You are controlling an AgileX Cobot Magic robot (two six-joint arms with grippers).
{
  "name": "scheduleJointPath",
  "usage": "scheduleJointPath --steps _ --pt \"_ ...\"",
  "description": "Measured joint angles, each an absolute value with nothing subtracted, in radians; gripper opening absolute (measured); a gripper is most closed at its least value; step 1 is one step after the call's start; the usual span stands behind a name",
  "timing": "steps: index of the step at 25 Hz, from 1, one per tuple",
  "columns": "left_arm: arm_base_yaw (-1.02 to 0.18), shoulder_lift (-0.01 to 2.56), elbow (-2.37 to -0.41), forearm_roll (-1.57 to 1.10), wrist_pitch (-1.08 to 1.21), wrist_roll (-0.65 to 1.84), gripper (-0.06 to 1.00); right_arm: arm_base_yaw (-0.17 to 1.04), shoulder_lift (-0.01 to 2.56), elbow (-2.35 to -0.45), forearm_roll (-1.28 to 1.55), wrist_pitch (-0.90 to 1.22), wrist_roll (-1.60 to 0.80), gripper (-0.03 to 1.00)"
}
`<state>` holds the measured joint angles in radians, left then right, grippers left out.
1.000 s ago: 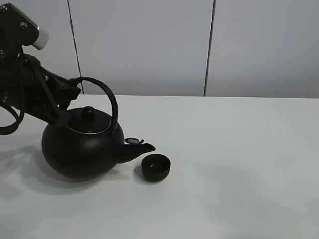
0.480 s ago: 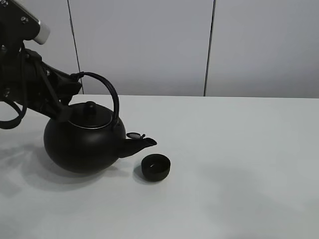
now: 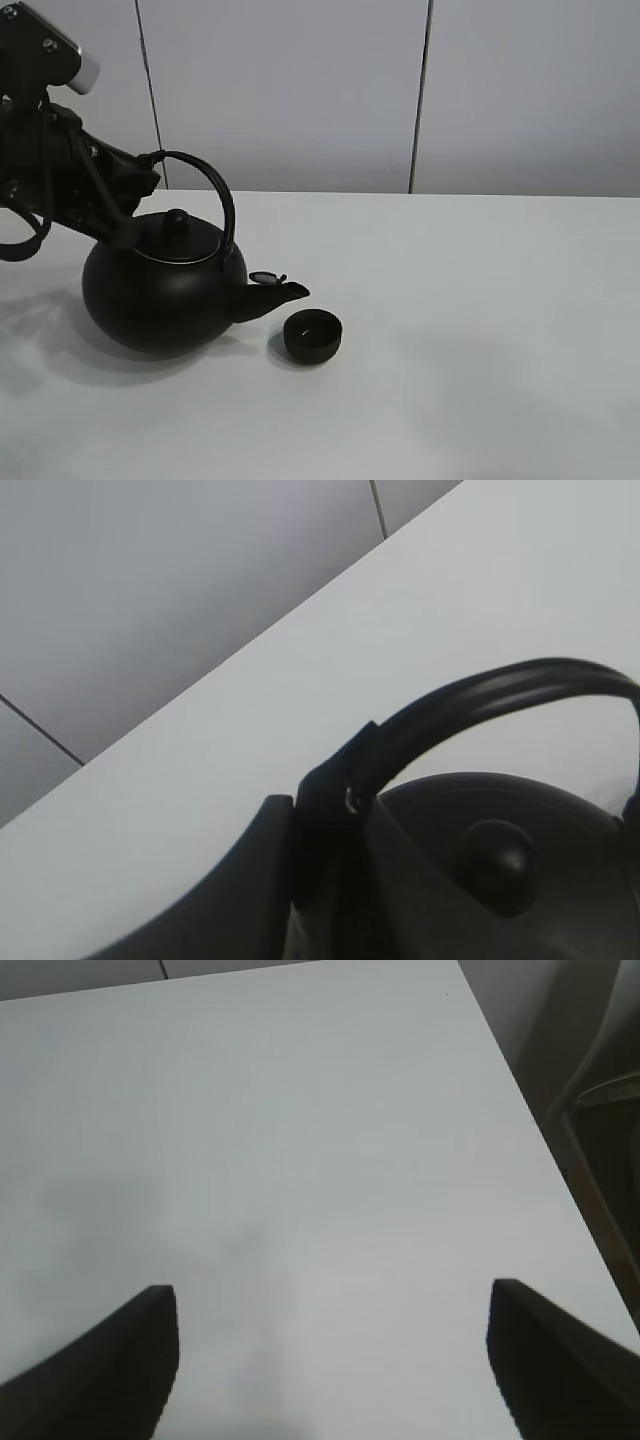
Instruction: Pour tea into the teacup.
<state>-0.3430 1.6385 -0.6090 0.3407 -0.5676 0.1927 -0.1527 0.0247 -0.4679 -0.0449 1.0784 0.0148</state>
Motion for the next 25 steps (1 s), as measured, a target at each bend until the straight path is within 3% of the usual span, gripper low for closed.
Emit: scheduleJointPath --steps 25 --pt "-0.343 1.639 -0.642 0.342 -0.512 0.247 0.13 -0.153 0.025 -0.468 -0.045 1.080 0.015 0.58"
